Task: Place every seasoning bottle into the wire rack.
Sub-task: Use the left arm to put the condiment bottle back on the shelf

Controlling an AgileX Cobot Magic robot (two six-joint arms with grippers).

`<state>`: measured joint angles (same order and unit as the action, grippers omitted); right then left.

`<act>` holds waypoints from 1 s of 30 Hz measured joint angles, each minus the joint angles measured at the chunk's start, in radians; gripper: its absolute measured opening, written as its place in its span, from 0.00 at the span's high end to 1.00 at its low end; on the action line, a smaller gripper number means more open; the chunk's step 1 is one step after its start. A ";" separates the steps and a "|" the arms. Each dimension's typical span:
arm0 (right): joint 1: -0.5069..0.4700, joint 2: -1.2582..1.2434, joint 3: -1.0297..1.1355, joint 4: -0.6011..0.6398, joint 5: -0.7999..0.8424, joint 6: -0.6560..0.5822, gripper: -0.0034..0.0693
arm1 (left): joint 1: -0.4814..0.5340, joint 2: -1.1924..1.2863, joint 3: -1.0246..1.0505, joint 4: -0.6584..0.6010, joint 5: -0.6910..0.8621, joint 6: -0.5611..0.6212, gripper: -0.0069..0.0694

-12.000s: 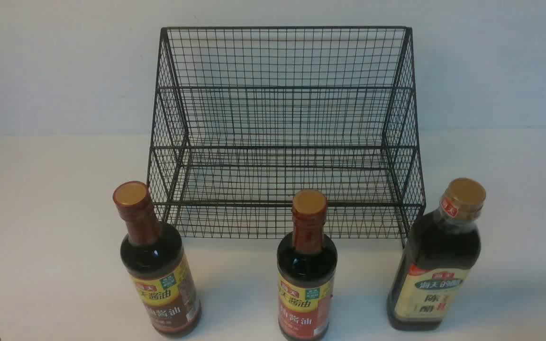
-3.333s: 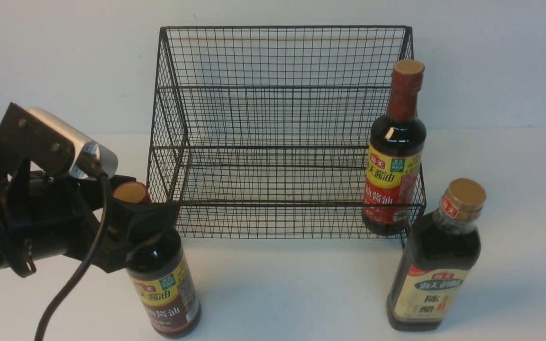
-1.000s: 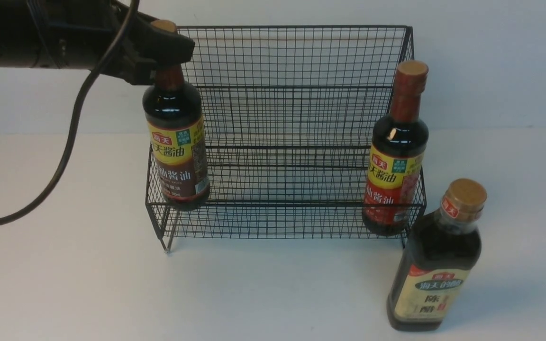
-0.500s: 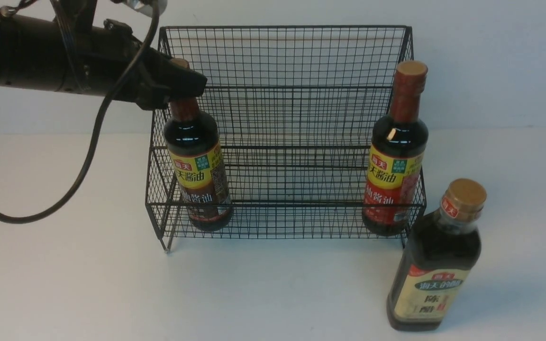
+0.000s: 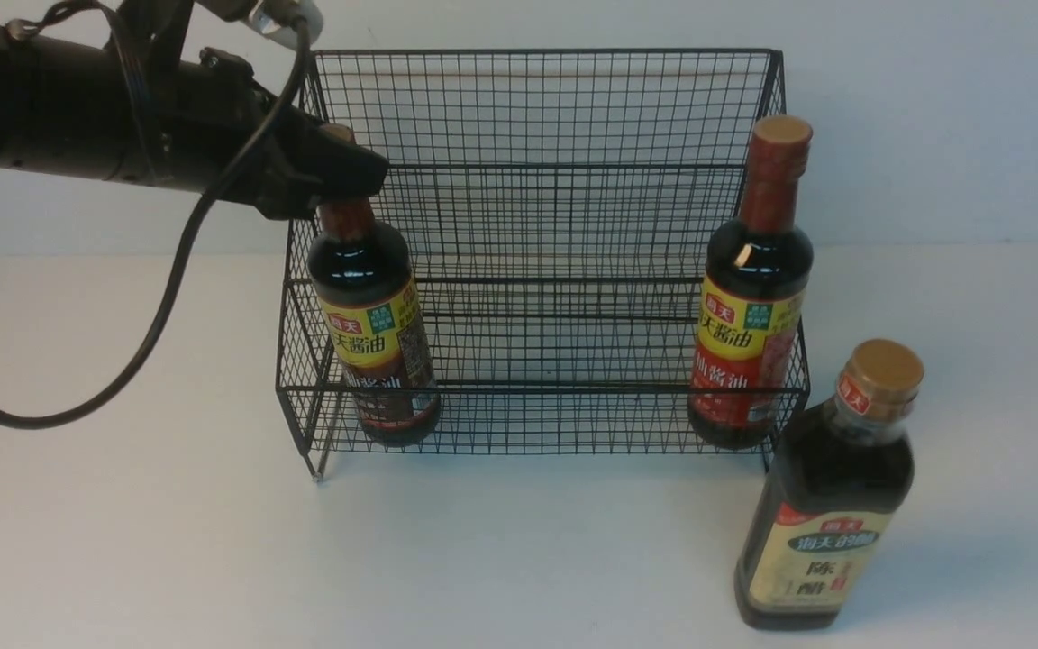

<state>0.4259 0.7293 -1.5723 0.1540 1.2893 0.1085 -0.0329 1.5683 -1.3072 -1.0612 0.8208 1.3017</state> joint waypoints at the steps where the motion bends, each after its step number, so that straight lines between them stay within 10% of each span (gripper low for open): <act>1: 0.000 -0.014 0.026 0.000 0.000 0.000 0.97 | 0.000 0.000 0.000 0.001 -0.001 -0.001 0.54; 21: 0.000 -0.096 0.216 0.007 0.006 0.031 0.97 | -0.001 0.000 -0.001 0.006 0.016 -0.005 0.54; 30: 0.000 -0.203 0.216 0.007 0.006 0.031 0.97 | 0.000 -0.015 -0.011 -0.030 0.044 -0.061 0.28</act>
<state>0.4259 0.5264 -1.3560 0.1613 1.2958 0.1399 -0.0329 1.5536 -1.3177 -1.0914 0.8647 1.2402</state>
